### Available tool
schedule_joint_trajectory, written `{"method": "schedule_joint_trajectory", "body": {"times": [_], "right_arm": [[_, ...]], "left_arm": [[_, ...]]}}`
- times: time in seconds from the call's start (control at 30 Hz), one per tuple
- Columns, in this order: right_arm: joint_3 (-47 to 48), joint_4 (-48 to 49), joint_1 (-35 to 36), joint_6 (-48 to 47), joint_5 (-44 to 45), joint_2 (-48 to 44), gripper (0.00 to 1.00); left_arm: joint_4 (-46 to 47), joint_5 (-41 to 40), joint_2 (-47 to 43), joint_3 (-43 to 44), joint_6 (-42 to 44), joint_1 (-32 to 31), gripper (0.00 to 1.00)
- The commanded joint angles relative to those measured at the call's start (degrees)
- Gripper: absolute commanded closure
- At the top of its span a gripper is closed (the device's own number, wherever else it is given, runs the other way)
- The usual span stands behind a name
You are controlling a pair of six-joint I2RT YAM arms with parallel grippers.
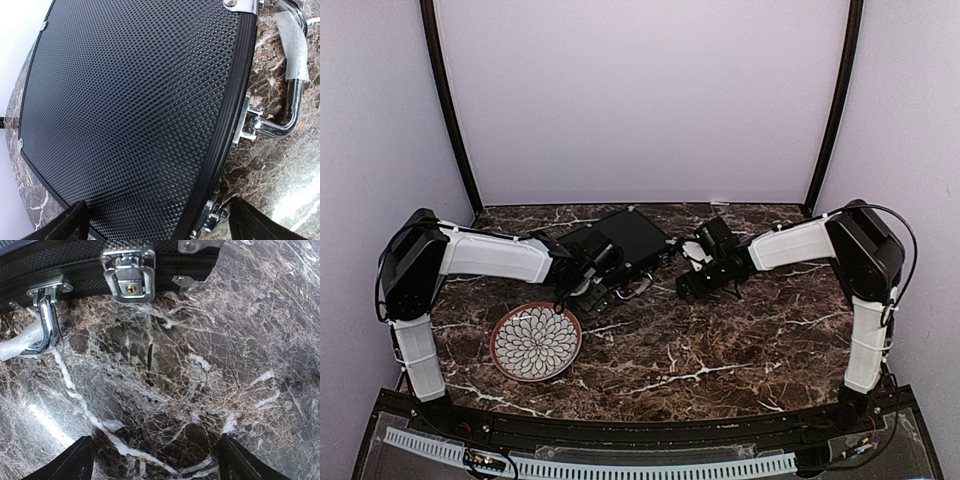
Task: Pack up texas hold em set
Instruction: Press the left-side button of the box for the chip case.
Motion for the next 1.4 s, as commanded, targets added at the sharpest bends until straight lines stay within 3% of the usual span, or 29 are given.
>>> {"method": "schedule_joint_trajectory", "body": {"times": [0.0, 0.3, 0.5, 0.57, 0.73, 0.87, 1.0, 1.37], "right_arm": [[-0.1, 1.5, 0.1, 0.4, -0.6, 0.6, 0.14], [0.4, 1.4, 0.1, 0.3, -0.5, 1.1, 0.14], [1.0, 0.9, 0.1, 0.1, -0.4, 1.2, 0.14], [1.1, 0.8, 0.1, 0.0, -0.4, 1.1, 0.14], [0.8, 0.8, 0.1, 0.0, -0.4, 0.8, 0.14], [0.4, 1.0, 0.1, 0.0, -0.5, 0.5, 0.14], [0.3, 0.9, 0.1, -0.3, -0.6, 0.4, 0.14], [0.4, 0.9, 0.1, -0.5, -1.2, 0.5, 0.14]], "left_arm": [[-5.1, 4.2, 5.0, -2.3, -1.2, 0.6, 0.01], [-1.8, -6.1, 5.8, -5.0, -1.6, -3.3, 0.01], [-1.4, -8.8, 4.8, -5.9, -1.8, -4.9, 0.01], [-0.5, -6.9, 2.7, -6.2, -1.4, -4.9, 0.01], [1.3, 8.5, -4.8, -5.7, -0.4, -3.4, 0.01], [-2.0, 13.5, -5.5, -3.2, 0.4, -1.8, 0.01], [-5.6, 15.4, -4.4, -0.9, 0.5, -0.2, 0.01], [-9.0, 9.1, 2.5, 3.3, 2.2, 0.1, 0.01]]}}
